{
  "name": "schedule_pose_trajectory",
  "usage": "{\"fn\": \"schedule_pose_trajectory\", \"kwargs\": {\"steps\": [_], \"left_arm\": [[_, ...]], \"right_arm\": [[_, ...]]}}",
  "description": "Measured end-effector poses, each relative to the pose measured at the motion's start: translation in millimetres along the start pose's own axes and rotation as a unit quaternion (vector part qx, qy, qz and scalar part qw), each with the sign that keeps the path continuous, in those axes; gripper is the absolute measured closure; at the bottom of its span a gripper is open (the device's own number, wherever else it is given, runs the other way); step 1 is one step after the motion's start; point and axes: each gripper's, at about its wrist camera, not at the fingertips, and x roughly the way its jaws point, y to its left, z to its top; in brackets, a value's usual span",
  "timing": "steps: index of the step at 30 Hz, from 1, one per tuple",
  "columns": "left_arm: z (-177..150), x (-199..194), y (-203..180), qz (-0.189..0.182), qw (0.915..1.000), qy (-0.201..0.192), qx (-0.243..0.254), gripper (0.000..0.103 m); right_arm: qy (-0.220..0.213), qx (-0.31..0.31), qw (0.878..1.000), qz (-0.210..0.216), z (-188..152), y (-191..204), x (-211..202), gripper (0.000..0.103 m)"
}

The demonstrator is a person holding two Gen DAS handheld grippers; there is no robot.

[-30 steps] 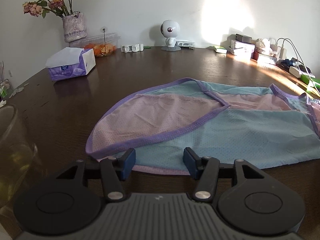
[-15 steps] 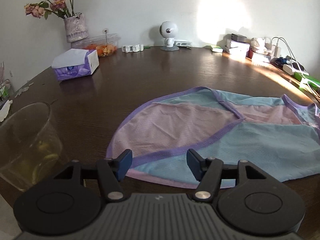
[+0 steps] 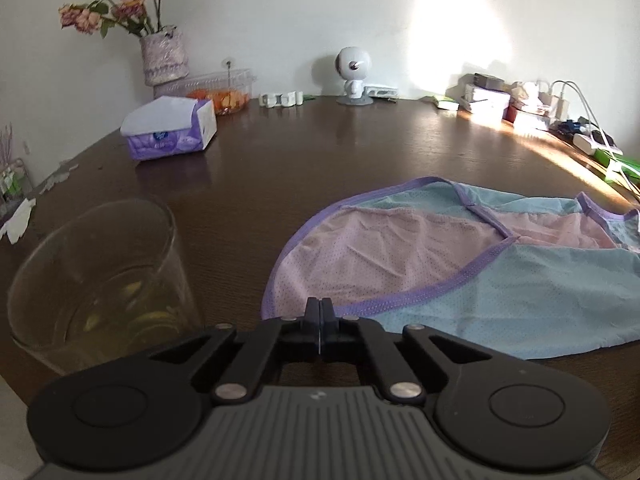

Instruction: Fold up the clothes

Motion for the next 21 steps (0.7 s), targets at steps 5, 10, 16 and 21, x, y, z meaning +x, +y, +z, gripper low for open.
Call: {"fn": "schedule_pose_trajectory", "kwargs": {"steps": [5,10,16,21], "left_arm": [[3.7,6.6,-14.7,-0.021,0.9972,0.001,0.071,0.038],[6.4,19.0,-14.1,-0.023,0.996,0.032,0.08,0.042],[2.7,23.9,-3.6,-0.069,0.9933,0.048,0.078,0.05],[2.6,20.9,2.8,-0.086,0.991,0.054,0.087,0.063]], "right_arm": [[-0.001,-0.003,1.0,0.004,0.3,-0.9,0.3,0.088],[-0.004,0.0,1.0,0.008,-1.3,-2.8,-0.2,0.088],[-0.004,-0.001,1.0,0.013,-1.4,-4.5,0.0,0.088],[-0.005,0.002,1.0,0.011,-1.5,-3.7,-0.2,0.088]]}}
